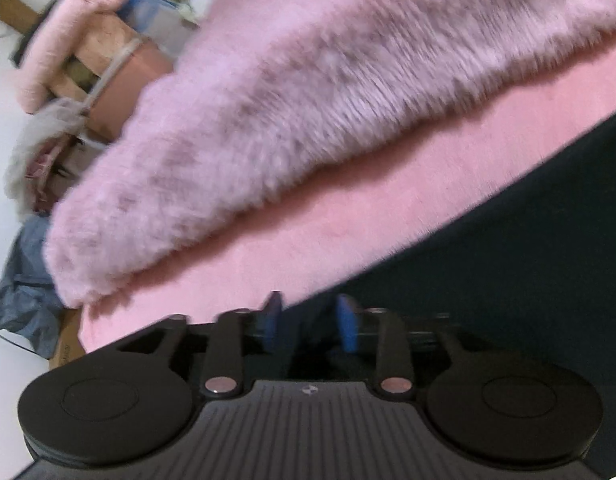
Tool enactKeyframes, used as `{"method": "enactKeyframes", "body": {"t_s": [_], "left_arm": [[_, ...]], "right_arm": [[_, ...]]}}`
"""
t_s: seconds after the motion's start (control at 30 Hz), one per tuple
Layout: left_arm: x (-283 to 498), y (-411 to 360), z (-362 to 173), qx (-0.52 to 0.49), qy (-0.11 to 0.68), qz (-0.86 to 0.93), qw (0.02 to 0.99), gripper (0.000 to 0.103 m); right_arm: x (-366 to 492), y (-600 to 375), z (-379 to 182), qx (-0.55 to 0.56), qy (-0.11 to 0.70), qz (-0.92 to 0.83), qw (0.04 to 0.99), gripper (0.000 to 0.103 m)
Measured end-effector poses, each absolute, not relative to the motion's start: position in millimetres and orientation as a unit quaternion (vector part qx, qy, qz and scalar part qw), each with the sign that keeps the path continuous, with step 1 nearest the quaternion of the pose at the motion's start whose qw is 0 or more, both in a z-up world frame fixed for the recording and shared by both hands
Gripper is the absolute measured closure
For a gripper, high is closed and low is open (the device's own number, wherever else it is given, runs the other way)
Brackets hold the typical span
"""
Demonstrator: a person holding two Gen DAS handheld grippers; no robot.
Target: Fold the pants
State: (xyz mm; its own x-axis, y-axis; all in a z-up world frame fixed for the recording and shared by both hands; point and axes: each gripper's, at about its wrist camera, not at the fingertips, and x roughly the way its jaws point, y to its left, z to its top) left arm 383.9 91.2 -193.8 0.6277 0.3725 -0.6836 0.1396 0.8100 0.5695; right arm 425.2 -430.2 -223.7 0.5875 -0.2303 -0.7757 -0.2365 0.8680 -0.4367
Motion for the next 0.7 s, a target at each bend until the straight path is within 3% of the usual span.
{"method": "enactKeyframes", "body": {"t_s": [0.03, 0.27, 0.33, 0.5, 0.7], "left_arm": [[383, 91, -187, 0.296, 0.413, 0.069, 0.859, 0.049], [330, 76, -140, 0.175, 0.400, -0.016, 0.899, 0.049], [313, 71, -142, 0.145, 0.404, -0.043, 0.902, 0.060], [291, 59, -162, 0.110, 0.410, -0.058, 0.904, 0.069], [296, 53, -184, 0.089, 0.444, -0.053, 0.890, 0.080]], "right_arm": [[421, -434, -218, -0.247, 0.447, -0.011, 0.860, 0.047], [345, -483, -163, -0.052, 0.397, -0.086, 0.912, 0.046], [306, -503, -158, 0.049, 0.384, -0.111, 0.915, 0.046], [228, -534, -185, 0.256, 0.351, -0.155, 0.887, 0.038], [219, -550, -232, 0.424, 0.306, -0.164, 0.836, 0.045]]}}
